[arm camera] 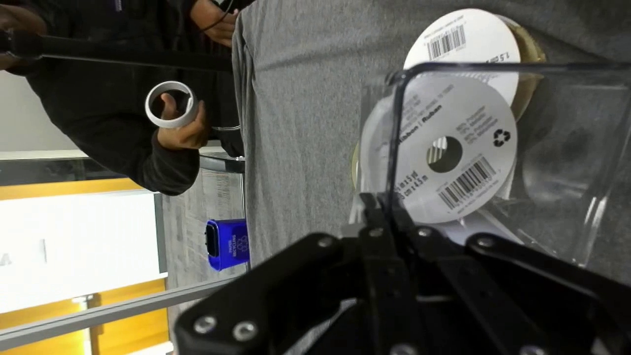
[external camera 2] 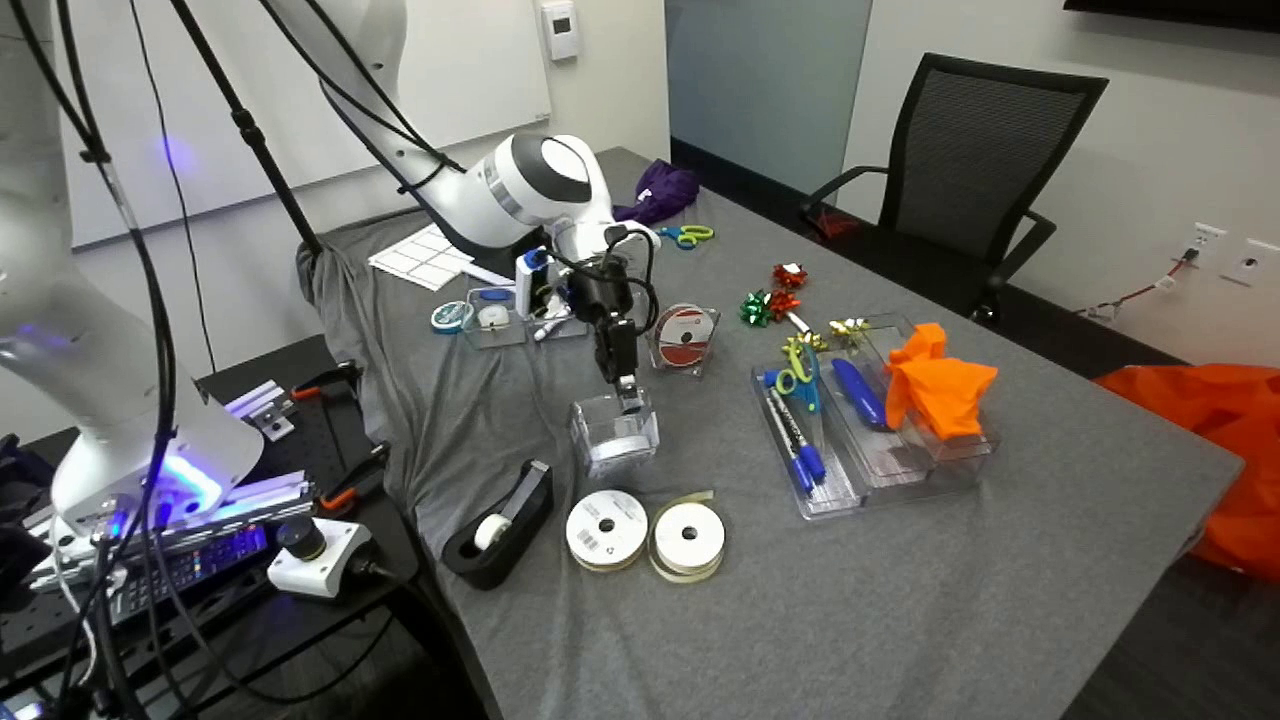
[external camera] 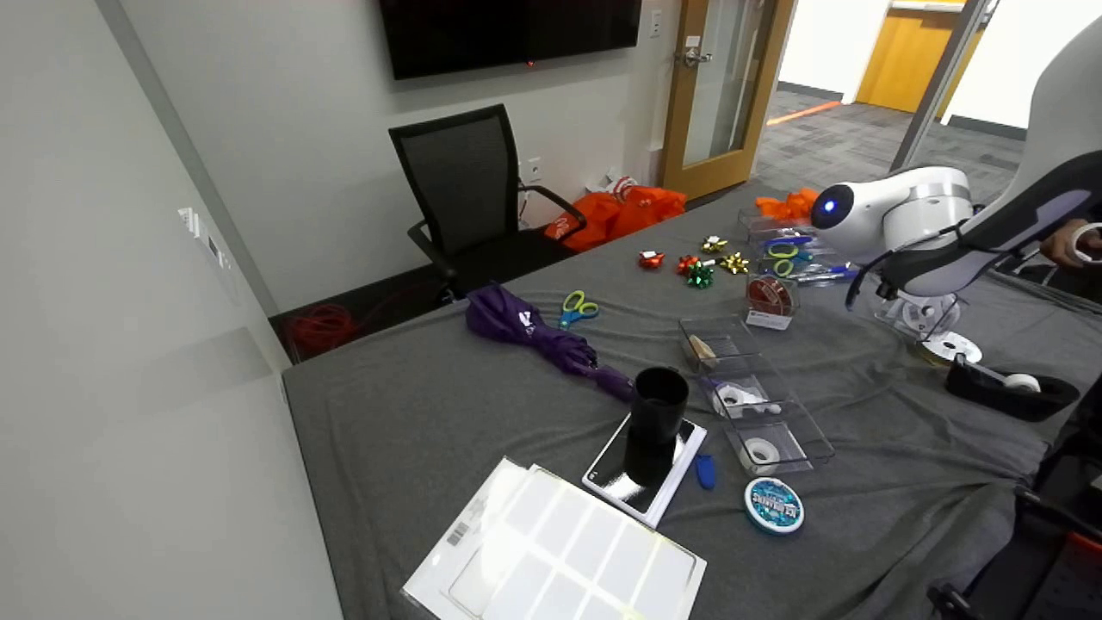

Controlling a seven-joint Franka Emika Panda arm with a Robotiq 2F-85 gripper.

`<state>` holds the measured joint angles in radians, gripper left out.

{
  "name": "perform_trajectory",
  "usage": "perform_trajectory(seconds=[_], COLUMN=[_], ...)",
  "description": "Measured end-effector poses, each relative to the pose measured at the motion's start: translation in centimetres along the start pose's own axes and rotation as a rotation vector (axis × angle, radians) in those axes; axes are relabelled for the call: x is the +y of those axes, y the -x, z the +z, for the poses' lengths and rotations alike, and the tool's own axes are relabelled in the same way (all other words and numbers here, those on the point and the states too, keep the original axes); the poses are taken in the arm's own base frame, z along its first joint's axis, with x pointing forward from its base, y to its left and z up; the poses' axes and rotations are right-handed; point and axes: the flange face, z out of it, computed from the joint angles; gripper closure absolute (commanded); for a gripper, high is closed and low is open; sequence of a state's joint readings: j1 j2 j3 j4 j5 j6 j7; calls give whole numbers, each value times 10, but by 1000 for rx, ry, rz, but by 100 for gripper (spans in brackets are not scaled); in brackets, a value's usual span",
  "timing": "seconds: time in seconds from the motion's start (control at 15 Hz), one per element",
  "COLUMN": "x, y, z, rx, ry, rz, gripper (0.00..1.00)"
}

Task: Remove the white decorating ribbon from the stationary holder and put it on the table

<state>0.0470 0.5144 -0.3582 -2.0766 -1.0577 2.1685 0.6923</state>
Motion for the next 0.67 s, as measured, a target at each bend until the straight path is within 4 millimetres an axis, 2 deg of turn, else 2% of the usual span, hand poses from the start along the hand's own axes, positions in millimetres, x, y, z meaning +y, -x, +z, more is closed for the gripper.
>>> perform_trajectory(seconds=[0.67], x=[-22], y=[-34], z=[30], rx=[-51], ry=[94], rz=[139], gripper=[99])
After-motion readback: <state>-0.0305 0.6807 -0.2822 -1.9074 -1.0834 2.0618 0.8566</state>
